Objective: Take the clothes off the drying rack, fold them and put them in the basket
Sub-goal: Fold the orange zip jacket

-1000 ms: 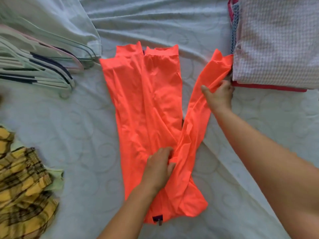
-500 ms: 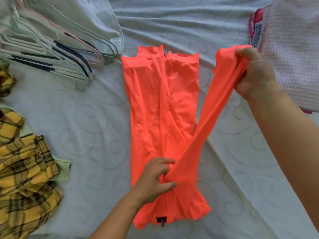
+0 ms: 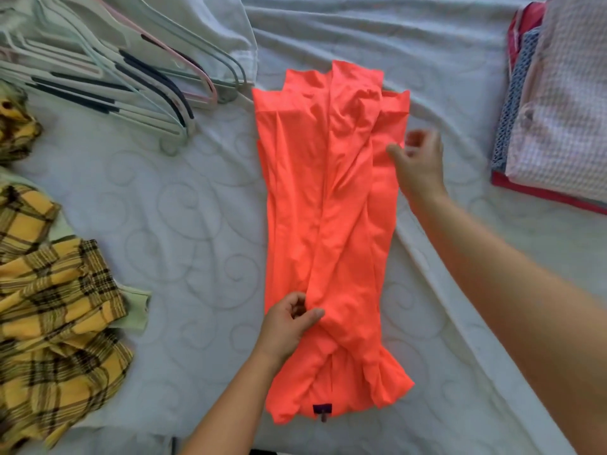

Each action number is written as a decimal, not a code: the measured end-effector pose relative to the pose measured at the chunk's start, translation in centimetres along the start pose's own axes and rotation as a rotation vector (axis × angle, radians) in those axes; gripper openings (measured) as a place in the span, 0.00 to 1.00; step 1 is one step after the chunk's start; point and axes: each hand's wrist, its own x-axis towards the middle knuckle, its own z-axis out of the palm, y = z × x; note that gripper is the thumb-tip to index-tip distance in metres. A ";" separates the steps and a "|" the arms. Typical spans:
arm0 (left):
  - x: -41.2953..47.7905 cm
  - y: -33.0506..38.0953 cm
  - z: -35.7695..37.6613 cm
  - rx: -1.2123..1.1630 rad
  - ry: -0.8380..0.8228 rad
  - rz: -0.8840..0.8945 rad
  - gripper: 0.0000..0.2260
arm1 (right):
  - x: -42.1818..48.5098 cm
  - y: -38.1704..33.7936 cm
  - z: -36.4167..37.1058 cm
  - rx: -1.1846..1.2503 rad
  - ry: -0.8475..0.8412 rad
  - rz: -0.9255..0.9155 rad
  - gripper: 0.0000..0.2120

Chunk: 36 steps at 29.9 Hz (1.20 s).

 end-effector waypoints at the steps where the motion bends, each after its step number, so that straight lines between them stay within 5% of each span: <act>1: -0.1 0.1 0.0 -0.007 -0.010 -0.014 0.19 | -2.4 1.2 -0.8 0.013 -0.005 -0.027 0.08; 5: -0.6 0.6 0.1 -0.062 -0.012 -0.064 0.07 | -14.0 6.4 -3.5 0.064 -0.276 0.004 0.11; 11: -1.5 2.2 1.0 -0.117 -0.019 -0.083 0.02 | -28.6 14.1 -5.5 -0.533 -0.414 -0.291 0.20; 13: -1.5 2.8 1.3 -0.085 -0.034 -0.086 0.02 | -29.7 14.9 -5.4 -0.597 -0.359 -0.311 0.15; 17: -1.4 3.8 1.2 -0.086 -0.023 -0.050 0.07 | -29.9 13.1 -5.7 -0.306 -0.213 -0.259 0.07; 21: -1.2 4.3 0.7 -0.145 -0.024 -0.025 0.06 | -31.2 9.9 -7.0 0.324 -0.442 0.127 0.02; 24: -1.0 3.6 0.6 0.040 0.008 -0.052 0.08 | -31.4 11.2 -6.5 0.394 -0.441 0.362 0.08; 27: -0.9 2.8 0.4 0.135 0.057 -0.061 0.09 | -31.6 13.4 -6.1 0.285 -0.425 0.526 0.09; 33: -1.8 2.2 0.6 0.097 0.045 -0.079 0.08 | -31.3 14.3 -6.2 -0.324 -0.506 0.452 0.09; 36: -2.3 1.8 0.7 0.070 0.036 -0.085 0.08 | -30.5 13.5 -5.4 -0.278 -0.300 0.338 0.04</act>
